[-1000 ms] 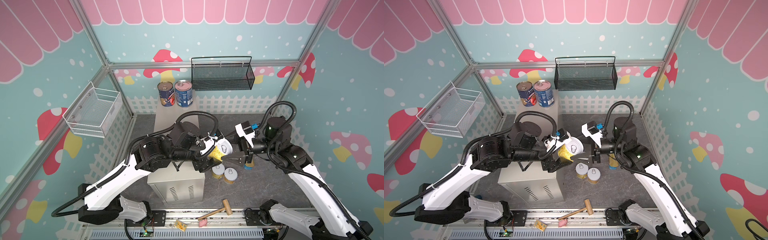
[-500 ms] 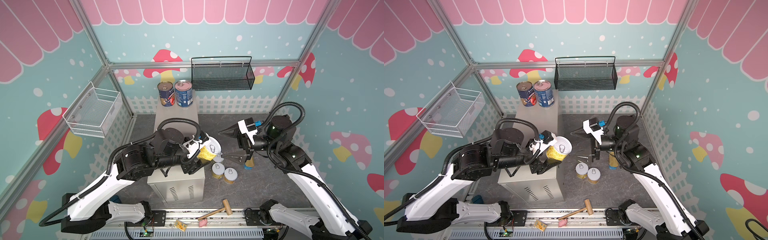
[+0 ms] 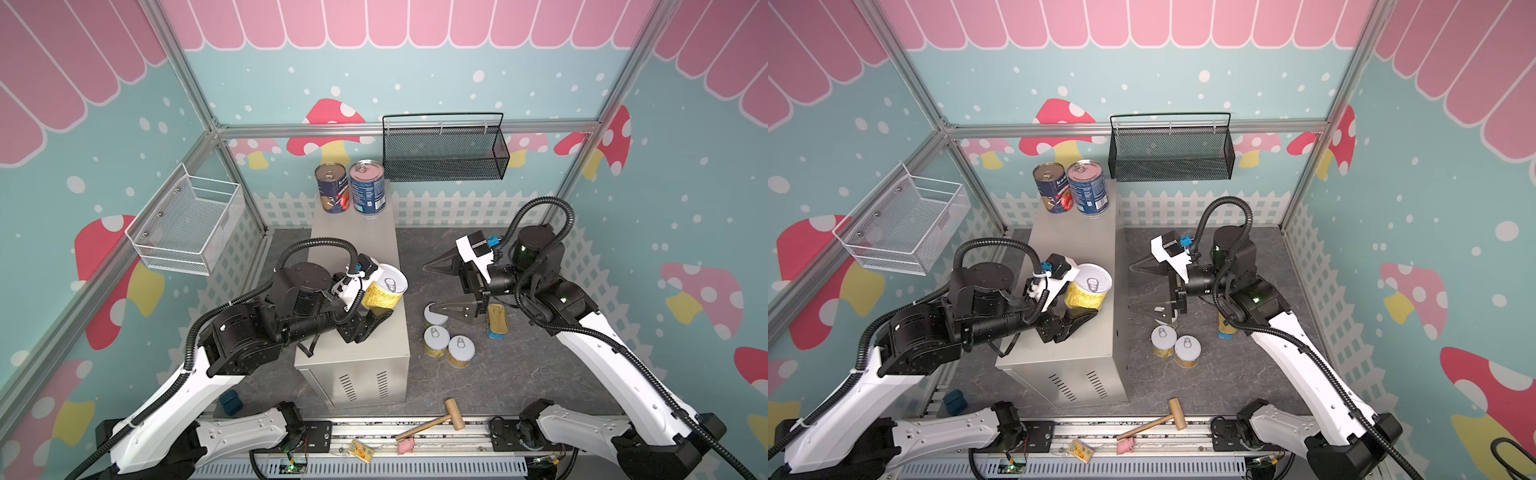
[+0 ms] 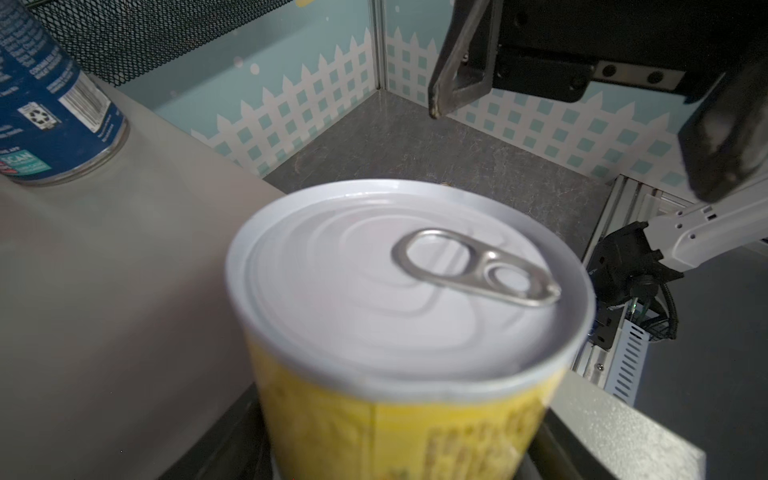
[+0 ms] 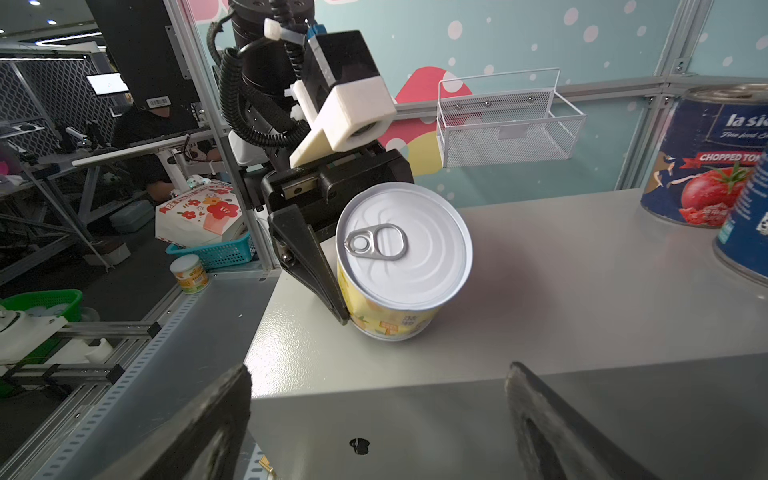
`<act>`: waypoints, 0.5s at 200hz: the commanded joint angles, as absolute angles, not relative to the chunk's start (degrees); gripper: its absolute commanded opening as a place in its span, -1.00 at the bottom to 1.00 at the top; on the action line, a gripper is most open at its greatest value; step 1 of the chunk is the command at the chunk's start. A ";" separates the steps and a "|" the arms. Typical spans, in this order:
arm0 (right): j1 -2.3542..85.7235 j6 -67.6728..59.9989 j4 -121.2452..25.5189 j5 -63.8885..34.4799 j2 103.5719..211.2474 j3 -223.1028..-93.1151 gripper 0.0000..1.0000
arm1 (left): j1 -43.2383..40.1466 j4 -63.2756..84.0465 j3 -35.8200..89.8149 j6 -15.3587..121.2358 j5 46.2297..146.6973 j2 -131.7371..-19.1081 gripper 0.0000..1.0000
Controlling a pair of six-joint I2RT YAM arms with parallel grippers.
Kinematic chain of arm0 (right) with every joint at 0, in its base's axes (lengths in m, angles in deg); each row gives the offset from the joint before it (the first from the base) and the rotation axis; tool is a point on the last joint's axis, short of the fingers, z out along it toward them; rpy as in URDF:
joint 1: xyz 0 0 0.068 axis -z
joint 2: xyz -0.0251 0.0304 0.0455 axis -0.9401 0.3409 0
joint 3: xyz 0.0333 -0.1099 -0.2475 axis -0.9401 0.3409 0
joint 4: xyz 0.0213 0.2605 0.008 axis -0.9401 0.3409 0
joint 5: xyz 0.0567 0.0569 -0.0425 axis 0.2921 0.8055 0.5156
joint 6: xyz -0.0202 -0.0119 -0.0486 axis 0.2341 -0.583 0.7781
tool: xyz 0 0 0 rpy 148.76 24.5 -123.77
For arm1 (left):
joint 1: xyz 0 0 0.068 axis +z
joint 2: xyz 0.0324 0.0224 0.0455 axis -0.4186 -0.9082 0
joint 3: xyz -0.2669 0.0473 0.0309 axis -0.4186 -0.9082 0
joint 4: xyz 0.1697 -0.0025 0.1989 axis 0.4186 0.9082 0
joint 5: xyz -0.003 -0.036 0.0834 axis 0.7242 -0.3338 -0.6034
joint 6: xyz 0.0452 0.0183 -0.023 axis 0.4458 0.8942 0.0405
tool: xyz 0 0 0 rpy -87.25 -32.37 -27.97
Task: Place and organize the canned foods onto the counter
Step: 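Carry the yellow can with the left gripper while the right gripper draws back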
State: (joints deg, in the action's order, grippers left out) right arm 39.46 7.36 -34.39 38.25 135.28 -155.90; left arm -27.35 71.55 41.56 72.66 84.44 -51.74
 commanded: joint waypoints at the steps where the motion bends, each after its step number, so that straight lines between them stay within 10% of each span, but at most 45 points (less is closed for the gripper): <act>1: 37.43 8.22 -35.42 37.55 136.74 -158.64 0.92 | -26.43 68.22 40.67 70.41 83.23 -48.86 0.47; 100: 31.40 7.31 -36.07 25.93 141.81 -161.46 0.90 | -23.77 68.88 34.84 68.12 81.19 -44.57 0.78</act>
State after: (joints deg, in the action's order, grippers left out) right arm 32.00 7.38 -34.63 28.76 141.86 -160.54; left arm -24.31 70.33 35.88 68.64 81.97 -45.40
